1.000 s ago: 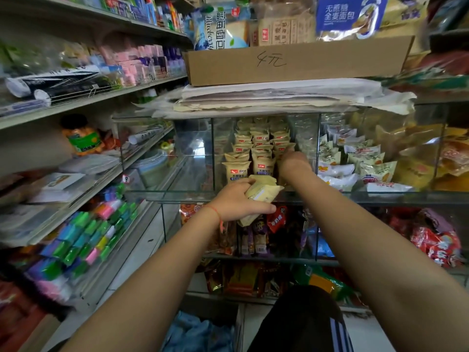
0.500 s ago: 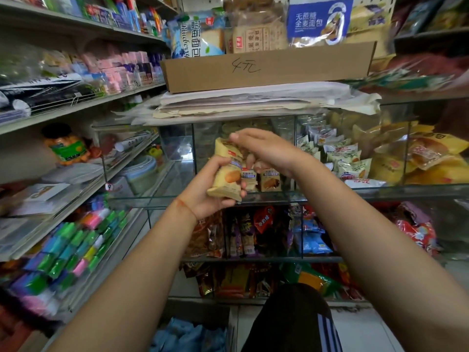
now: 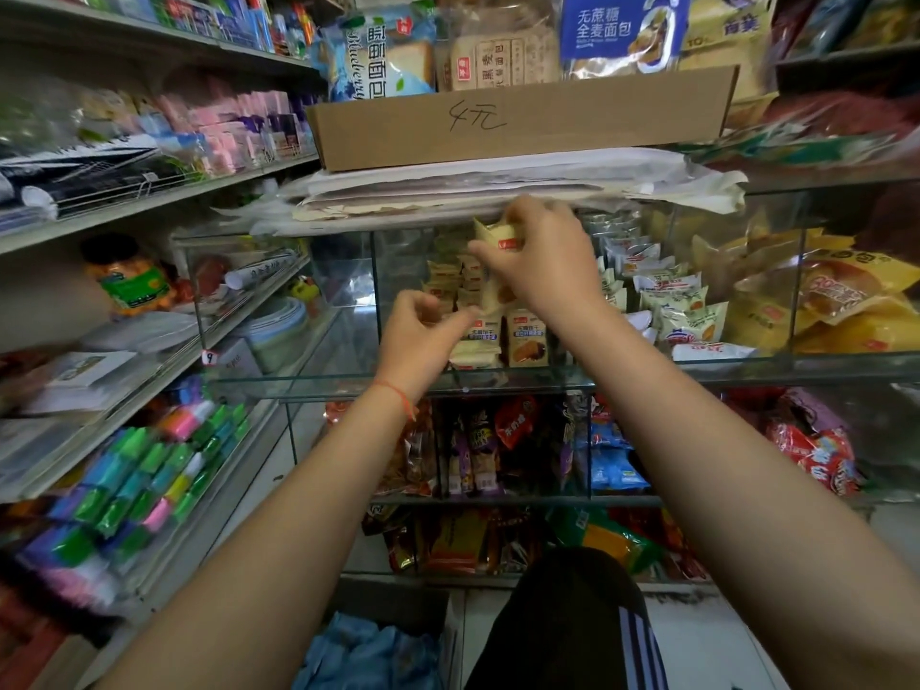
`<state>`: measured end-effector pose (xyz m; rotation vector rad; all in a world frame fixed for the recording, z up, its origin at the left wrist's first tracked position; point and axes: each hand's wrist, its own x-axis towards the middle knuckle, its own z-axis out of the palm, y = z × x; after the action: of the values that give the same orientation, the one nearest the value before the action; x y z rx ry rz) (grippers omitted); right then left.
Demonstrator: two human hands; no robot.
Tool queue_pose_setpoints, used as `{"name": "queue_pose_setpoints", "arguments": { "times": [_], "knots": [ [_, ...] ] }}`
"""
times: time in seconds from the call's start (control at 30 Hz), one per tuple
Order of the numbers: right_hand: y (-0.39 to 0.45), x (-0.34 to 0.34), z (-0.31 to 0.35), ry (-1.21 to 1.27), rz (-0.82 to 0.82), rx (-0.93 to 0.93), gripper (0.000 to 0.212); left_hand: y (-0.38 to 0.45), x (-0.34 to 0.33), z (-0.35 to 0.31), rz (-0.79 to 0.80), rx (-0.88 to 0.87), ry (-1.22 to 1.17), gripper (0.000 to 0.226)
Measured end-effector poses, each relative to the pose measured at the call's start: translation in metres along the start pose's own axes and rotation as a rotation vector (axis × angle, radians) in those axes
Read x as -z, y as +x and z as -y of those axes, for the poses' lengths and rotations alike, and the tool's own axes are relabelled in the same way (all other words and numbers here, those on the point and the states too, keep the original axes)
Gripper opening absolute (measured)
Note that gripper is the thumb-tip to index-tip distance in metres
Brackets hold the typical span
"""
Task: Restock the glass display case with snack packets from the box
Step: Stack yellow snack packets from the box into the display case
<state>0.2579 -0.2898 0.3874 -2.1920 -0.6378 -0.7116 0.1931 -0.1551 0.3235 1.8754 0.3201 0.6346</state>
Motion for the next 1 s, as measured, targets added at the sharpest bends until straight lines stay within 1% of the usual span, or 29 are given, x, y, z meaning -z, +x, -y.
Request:
{"name": "queue_pose_setpoints", "arguments": {
  "times": [0.03, 0.07, 0.1, 0.13, 0.17, 0.2, 0.23, 0.3, 0.33, 0.37, 0.4, 0.47, 0.53, 0.6, 0.67, 0.7, 0.77, 0.8, 0.83, 0.9, 0.93, 1.0],
  "knots": [
    [-0.001, -0.002, -0.002, -0.1, -0.007, 0.007, 0.05, 0.0, -0.001, 0.008, -0.041, -0.128, 0.167, 0.028],
    [-0.003, -0.005, -0.003, -0.18, 0.023, -0.003, 0.051, -0.003, -0.002, 0.016, -0.006, -0.246, 0.313, 0.016],
    [-0.006, -0.01, -0.006, -0.245, 0.068, -0.026, 0.051, -0.006, -0.005, 0.022, 0.076, -0.335, 0.44, 0.01],
    [-0.008, -0.017, -0.009, -0.294, 0.111, -0.054, 0.049, -0.008, -0.008, 0.027, 0.171, -0.397, 0.559, 0.009],
    [-0.01, -0.025, -0.014, -0.337, 0.154, -0.088, 0.045, -0.011, -0.013, 0.03, 0.239, -0.442, 0.67, 0.014],
    [-0.012, -0.032, -0.019, -0.396, 0.207, -0.12, 0.038, -0.012, -0.018, 0.031, 0.271, -0.464, 0.766, 0.024],
    [-0.013, -0.039, -0.024, -0.469, 0.296, -0.149, 0.032, -0.012, -0.02, 0.031, 0.28, -0.473, 0.836, 0.035],
    [-0.013, -0.049, -0.032, -0.561, 0.51, -0.187, 0.033, -0.008, -0.023, 0.031, 0.326, -0.432, 0.915, 0.055],
    [-0.012, -0.052, -0.034, -0.565, 0.588, -0.208, 0.035, -0.005, -0.023, 0.032, 0.366, -0.406, 0.939, 0.062],
    [-0.01, -0.055, -0.036, -0.552, 0.63, -0.23, 0.037, -0.002, -0.022, 0.032, 0.405, -0.381, 0.963, 0.066],
    [-0.009, -0.058, -0.036, -0.537, 0.649, -0.253, 0.038, 0.001, -0.022, 0.032, 0.431, -0.364, 0.978, 0.067],
    [-0.008, -0.059, -0.033, -0.527, 0.632, -0.278, 0.04, 0.007, -0.023, 0.03, 0.434, -0.352, 0.969, 0.063],
    [-0.008, -0.057, -0.033, -0.521, 0.543, -0.245, 0.041, 0.011, -0.025, 0.025, 0.425, -0.337, 0.909, 0.056],
    [-0.01, -0.054, -0.031, -0.51, 0.411, -0.16, 0.039, 0.016, -0.025, 0.023, 0.43, -0.306, 0.828, 0.05],
    [-0.017, -0.052, -0.026, -0.492, 0.292, -0.036, 0.037, 0.015, -0.017, 0.024, 0.377, -0.31, 0.696, 0.042],
    [-0.023, -0.054, -0.022, -0.467, 0.225, 0.035, 0.035, 0.012, -0.01, 0.026, 0.277, -0.371, 0.643, 0.034],
    [-0.036, -0.06, -0.013, -0.379, 0.097, 0.188, 0.028, 0.002, 0.01, 0.035, -0.009, -0.531, 0.631, 0.023],
    [-0.044, -0.066, -0.008, -0.331, 0.051, 0.273, 0.024, -0.004, 0.022, 0.043, -0.125, -0.563, 0.636, 0.023],
    [-0.053, -0.076, -0.002, -0.29, 0.022, 0.358, 0.021, -0.009, 0.034, 0.055, -0.208, -0.553, 0.641, 0.026],
    [-0.078, -0.102, 0.01, -0.234, 0.044, 0.503, 0.022, -0.019, 0.057, 0.089, -0.289, -0.437, 0.658, 0.029],
    [-0.094, -0.121, 0.015, -0.22, 0.103, 0.562, 0.024, -0.025, 0.068, 0.111, -0.299, -0.341, 0.684, 0.029],
    [-0.136, -0.165, 0.023, -0.207, 0.324, 0.65, 0.023, -0.041, 0.092, 0.162, -0.251, -0.057, 0.781, 0.024]
  ]
}}
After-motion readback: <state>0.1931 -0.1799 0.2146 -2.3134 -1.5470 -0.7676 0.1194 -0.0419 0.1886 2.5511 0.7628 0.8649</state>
